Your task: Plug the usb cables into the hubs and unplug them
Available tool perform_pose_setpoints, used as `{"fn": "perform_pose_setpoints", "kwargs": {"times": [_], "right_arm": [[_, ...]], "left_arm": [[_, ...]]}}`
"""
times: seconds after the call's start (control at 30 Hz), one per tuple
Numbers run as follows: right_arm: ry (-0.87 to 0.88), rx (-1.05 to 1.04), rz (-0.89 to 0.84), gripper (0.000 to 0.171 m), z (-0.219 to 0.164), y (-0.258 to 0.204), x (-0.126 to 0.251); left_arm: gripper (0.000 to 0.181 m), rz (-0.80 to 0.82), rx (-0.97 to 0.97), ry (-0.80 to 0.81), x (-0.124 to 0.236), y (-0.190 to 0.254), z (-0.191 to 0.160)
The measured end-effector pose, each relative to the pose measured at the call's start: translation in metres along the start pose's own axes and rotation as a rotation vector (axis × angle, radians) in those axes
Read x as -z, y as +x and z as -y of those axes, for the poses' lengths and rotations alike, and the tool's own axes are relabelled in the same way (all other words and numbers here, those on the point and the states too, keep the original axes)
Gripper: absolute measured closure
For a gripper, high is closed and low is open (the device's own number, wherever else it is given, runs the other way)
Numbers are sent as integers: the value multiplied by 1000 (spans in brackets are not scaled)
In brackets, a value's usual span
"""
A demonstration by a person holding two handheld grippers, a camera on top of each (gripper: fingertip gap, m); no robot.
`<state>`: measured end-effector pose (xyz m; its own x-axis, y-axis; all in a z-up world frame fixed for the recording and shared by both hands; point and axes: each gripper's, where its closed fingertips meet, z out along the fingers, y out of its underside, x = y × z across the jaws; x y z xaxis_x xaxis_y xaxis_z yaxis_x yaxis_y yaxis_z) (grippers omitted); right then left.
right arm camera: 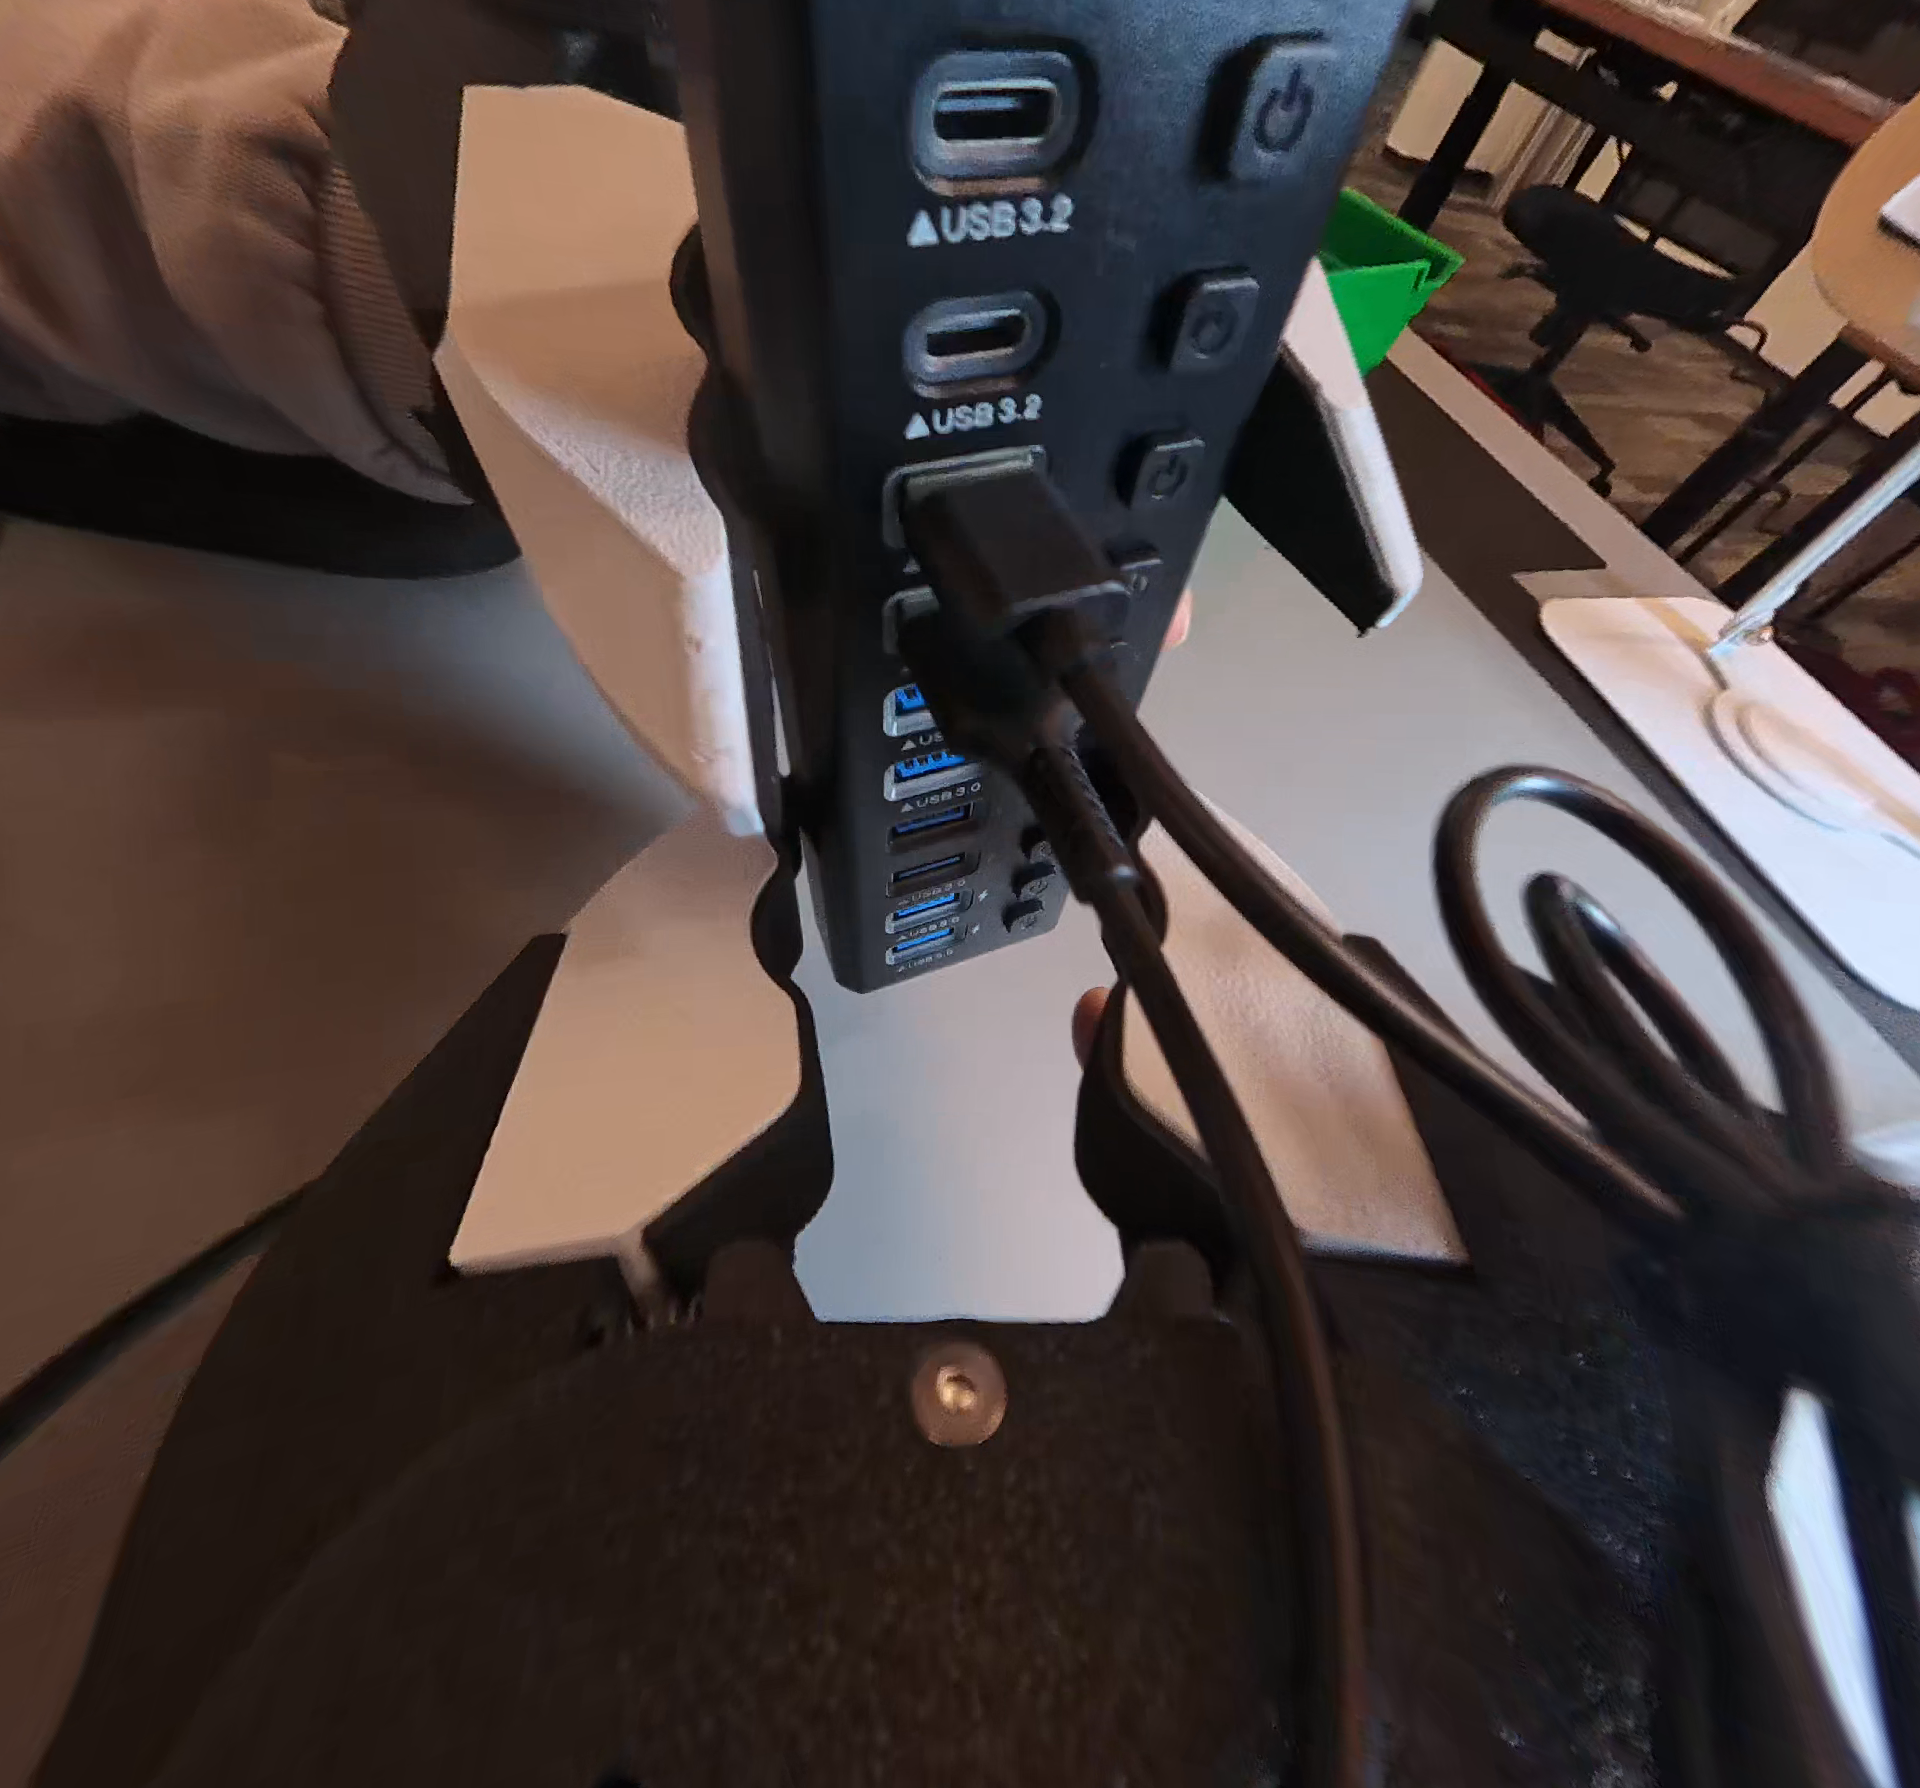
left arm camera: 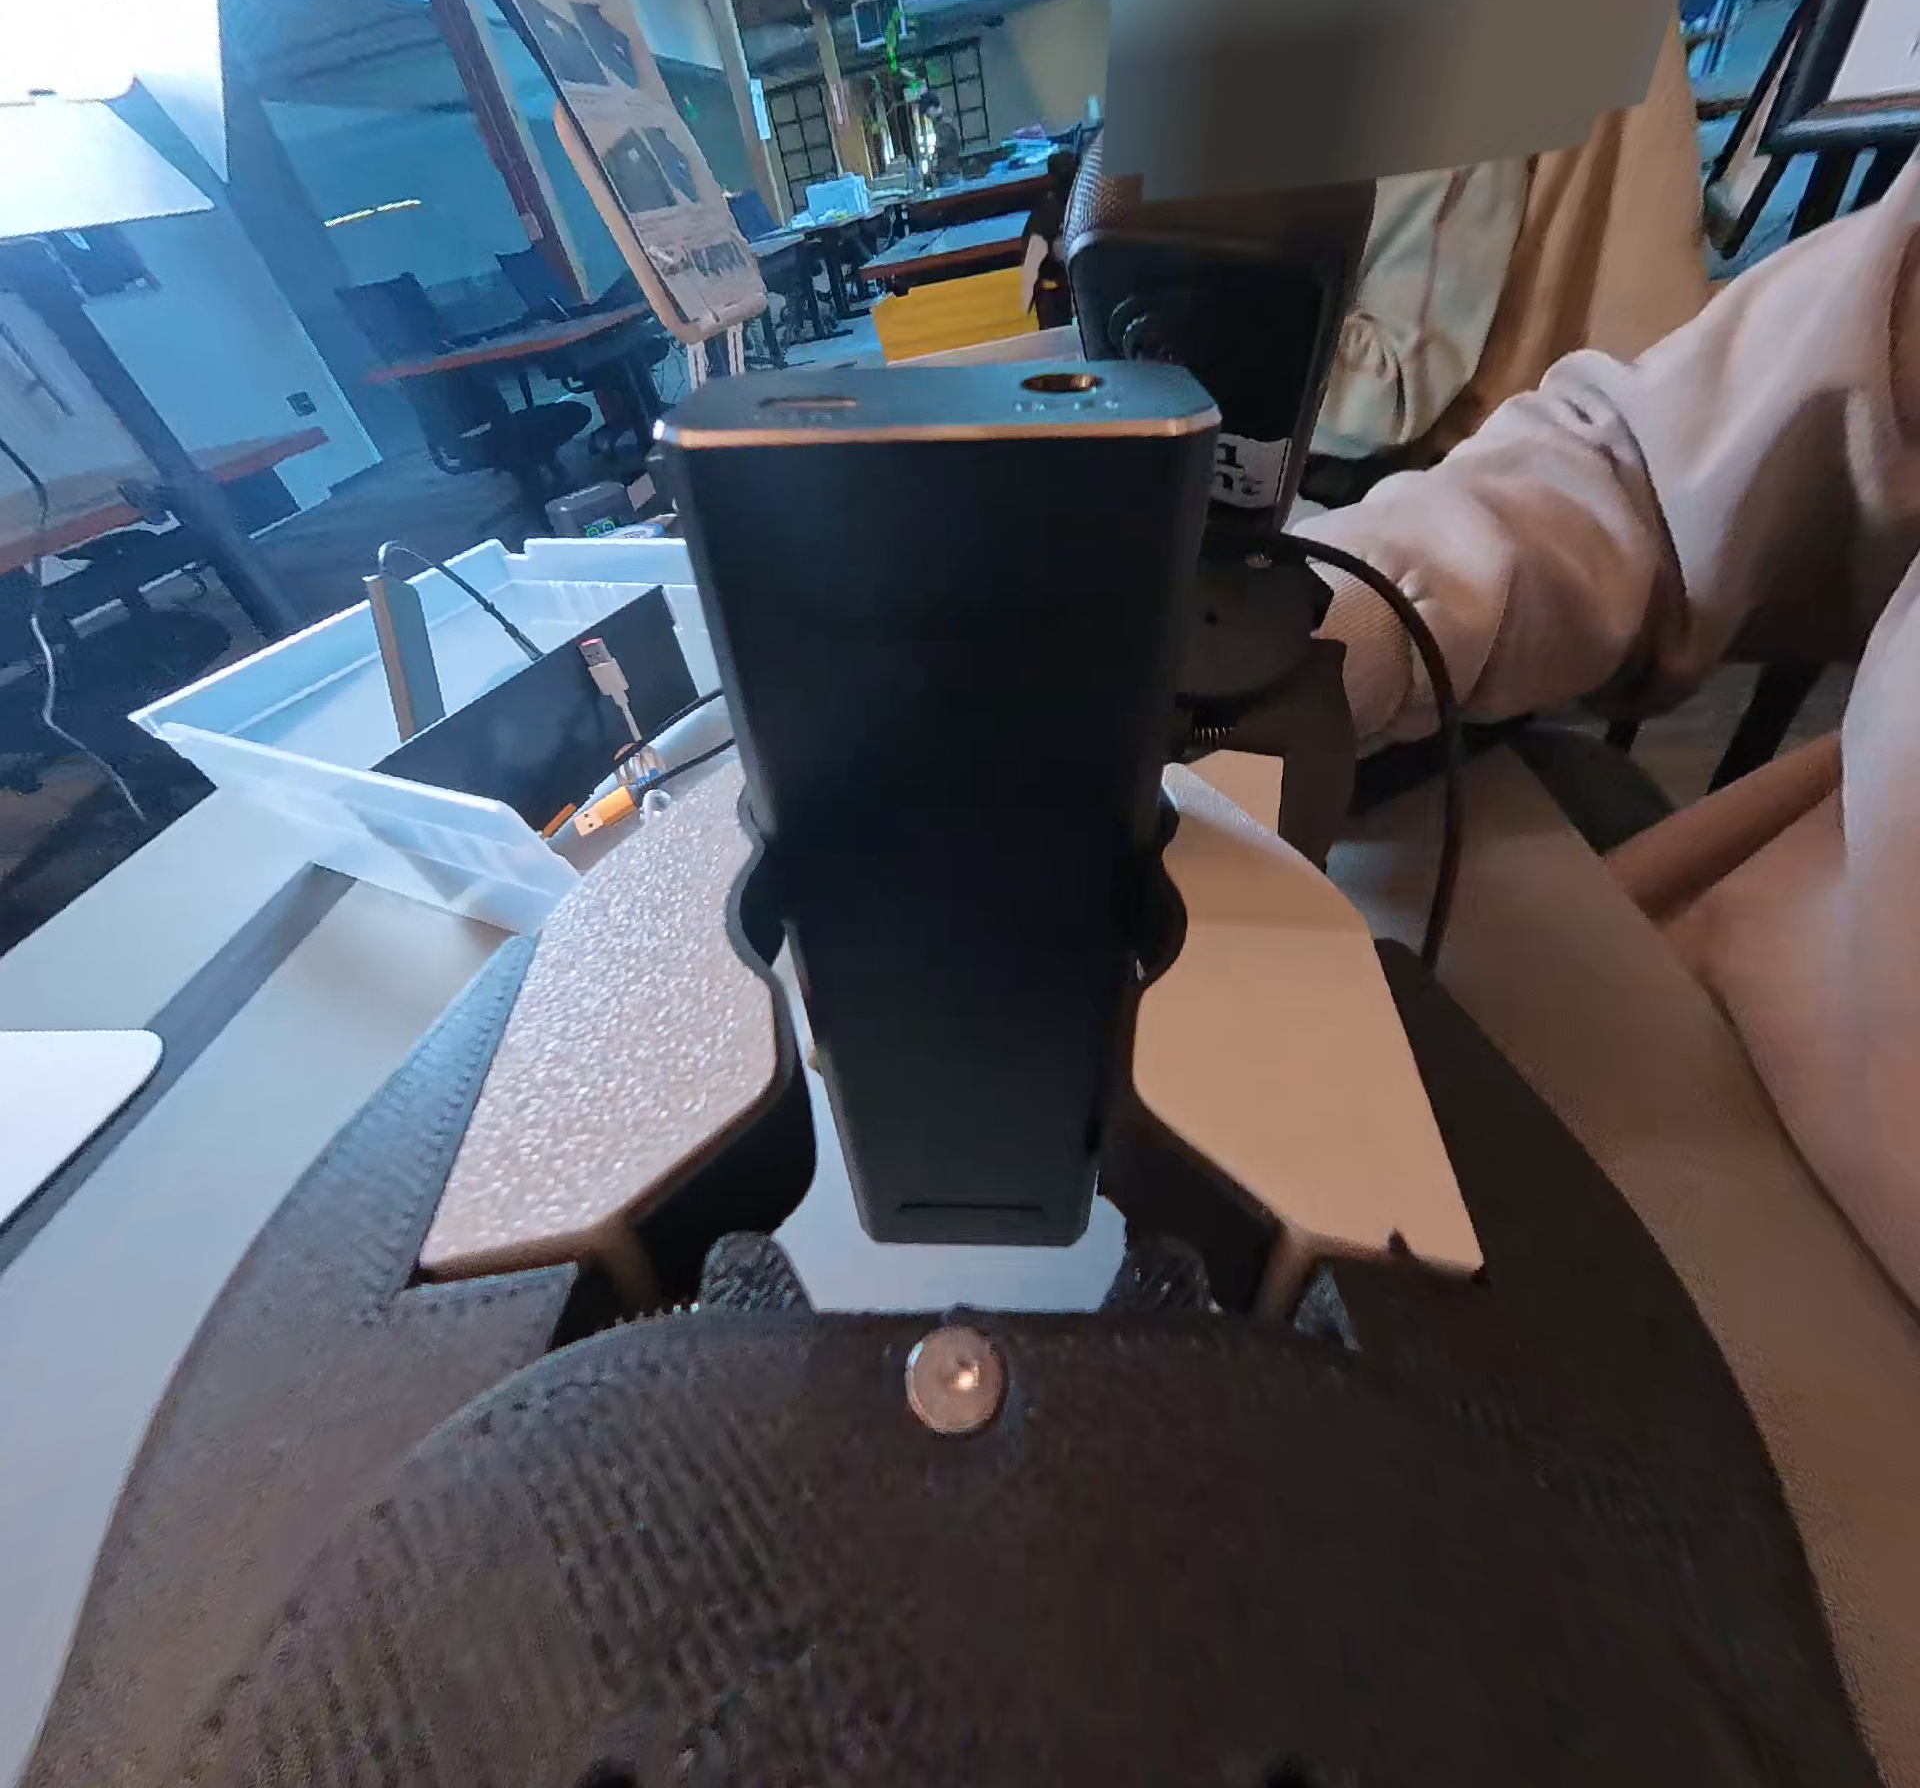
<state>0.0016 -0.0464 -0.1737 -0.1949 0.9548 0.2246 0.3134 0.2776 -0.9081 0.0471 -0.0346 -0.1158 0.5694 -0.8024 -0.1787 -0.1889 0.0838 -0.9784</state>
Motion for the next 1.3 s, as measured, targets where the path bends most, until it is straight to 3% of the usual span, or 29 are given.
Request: {"fn": "perform_pose_setpoints", "kwargs": {"times": [0.13, 0.2, 0.3, 0.4, 0.47, 0.53, 0.6, 0.77, 0.87, 1.07, 1.17, 1.23, 1.3], "right_arm": [[40, -22, 103, 115, 2, 5, 16], [-100, -6, 157, 113, -28, 15, 30], [-245, 3, 32, 116, -65, 67, 66], [-103, -42, -193, 123, -37, 122, 110], [21, 10, -222, 129, 6, 122, 129], [38, 104, -95, 133, 43, 88, 122], [-56, 238, 24, 132, 55, 53, 97], [-218, 369, 217, 133, 42, 10, 28], [-205, 357, 264, 149, 38, 3, 10], [-246, 426, 230, 156, 29, -1, 5], [-430, 487, 180, 156, -14, 20, 11], [-341, 354, 222, 157, -12, 23, 23], [-236, 312, 145, 156, 13, 46, 42]], "left_arm": [[114, 4, -29, 28, 10, -4, 10], [114, 23, -43, 28, 20, -13, 14], [114, 80, -59, 24, 36, -30, 16], [115, 108, -73, 10, 45, -41, 16], [115, 110, -104, -30, 45, -42, 11], [115, 101, -140, -79, 40, -40, 4], [115, 78, -167, -124, 34, -34, -5], [115, 53, -261, -232, 27, -20, -22], [114, 58, -316, -290, 29, -17, -31], [115, 38, -355, -316, 29, -15, -38], [118, 60, -345, -250, 40, -18, -19], [118, 120, -341, -218, 59, -31, -2], [117, 171, -312, -171, 75, -40, 9]]}}
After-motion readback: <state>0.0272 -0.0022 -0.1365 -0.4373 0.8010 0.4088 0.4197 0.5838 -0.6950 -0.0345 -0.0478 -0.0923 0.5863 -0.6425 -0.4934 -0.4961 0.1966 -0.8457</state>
